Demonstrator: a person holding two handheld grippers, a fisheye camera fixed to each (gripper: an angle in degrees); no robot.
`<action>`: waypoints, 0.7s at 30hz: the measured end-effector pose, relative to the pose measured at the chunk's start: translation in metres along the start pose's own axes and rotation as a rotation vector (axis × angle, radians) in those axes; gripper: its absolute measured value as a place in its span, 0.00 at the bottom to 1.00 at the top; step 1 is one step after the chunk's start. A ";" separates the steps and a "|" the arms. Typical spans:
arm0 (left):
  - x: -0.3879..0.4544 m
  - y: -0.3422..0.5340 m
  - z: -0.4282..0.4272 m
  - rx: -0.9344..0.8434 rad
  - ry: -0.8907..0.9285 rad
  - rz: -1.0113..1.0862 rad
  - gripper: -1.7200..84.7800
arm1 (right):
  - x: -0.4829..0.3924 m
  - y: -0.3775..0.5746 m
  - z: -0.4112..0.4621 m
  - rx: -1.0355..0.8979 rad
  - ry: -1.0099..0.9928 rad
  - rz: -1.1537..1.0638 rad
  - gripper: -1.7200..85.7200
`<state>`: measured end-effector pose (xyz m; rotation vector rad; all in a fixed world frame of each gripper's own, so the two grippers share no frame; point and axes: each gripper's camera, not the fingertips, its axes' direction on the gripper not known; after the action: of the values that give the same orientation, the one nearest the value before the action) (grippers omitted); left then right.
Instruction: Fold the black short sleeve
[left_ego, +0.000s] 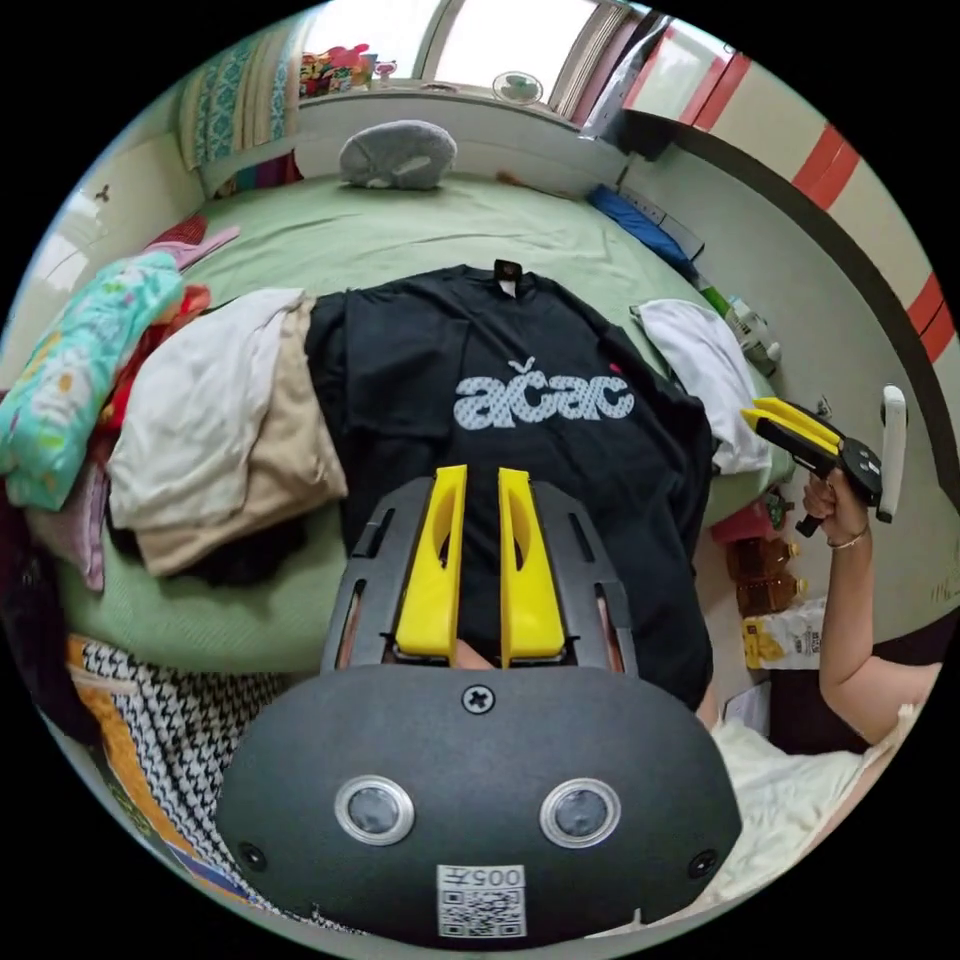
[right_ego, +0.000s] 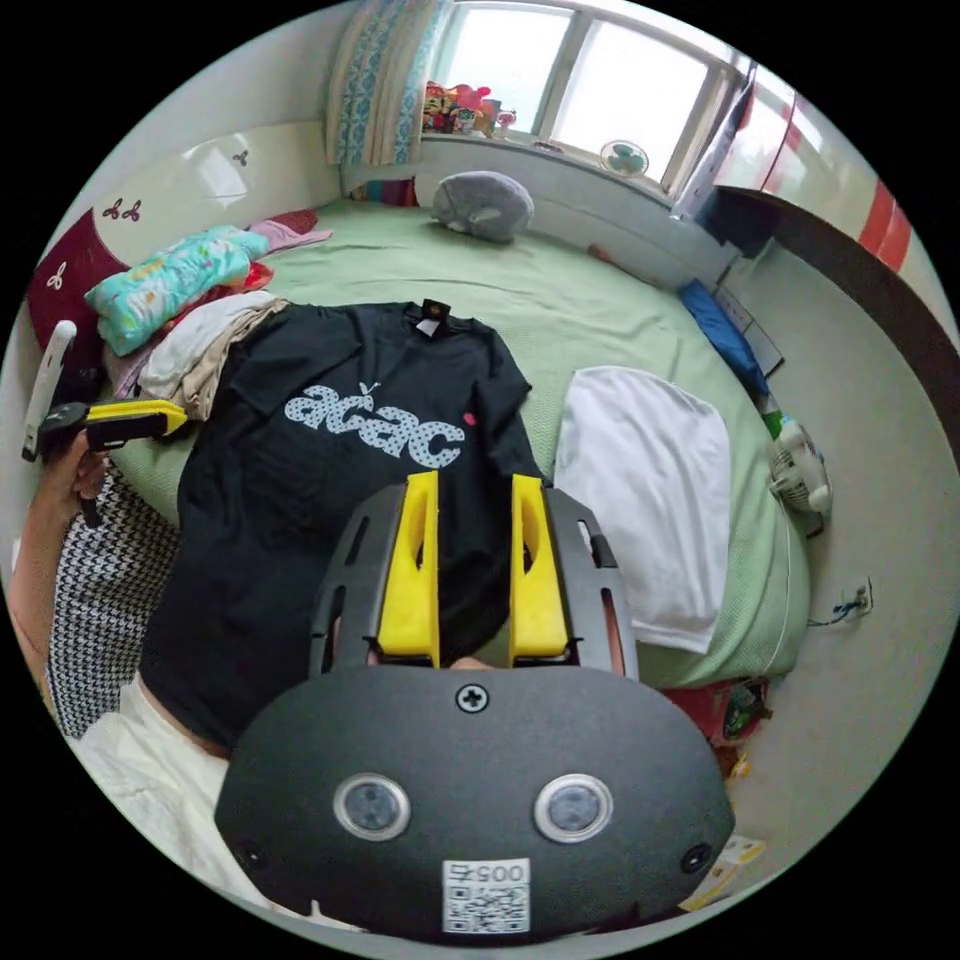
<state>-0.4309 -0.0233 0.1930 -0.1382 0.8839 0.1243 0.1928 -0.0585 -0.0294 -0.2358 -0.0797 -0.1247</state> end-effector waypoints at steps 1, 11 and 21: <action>-0.002 -0.018 0.016 -0.024 0.008 0.008 0.11 | 0.003 -0.013 0.017 -0.046 -0.006 0.016 0.09; -0.024 -0.092 0.126 -0.142 -0.086 0.008 0.14 | -0.019 -0.014 0.092 -0.160 -0.170 0.069 0.04; -0.043 -0.115 0.138 -0.139 -0.061 0.004 0.05 | -0.033 -0.011 0.125 -0.228 -0.163 0.018 0.01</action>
<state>-0.3337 -0.1151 0.3205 -0.2612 0.8143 0.1929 0.1508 -0.0356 0.0912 -0.4743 -0.2262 -0.0965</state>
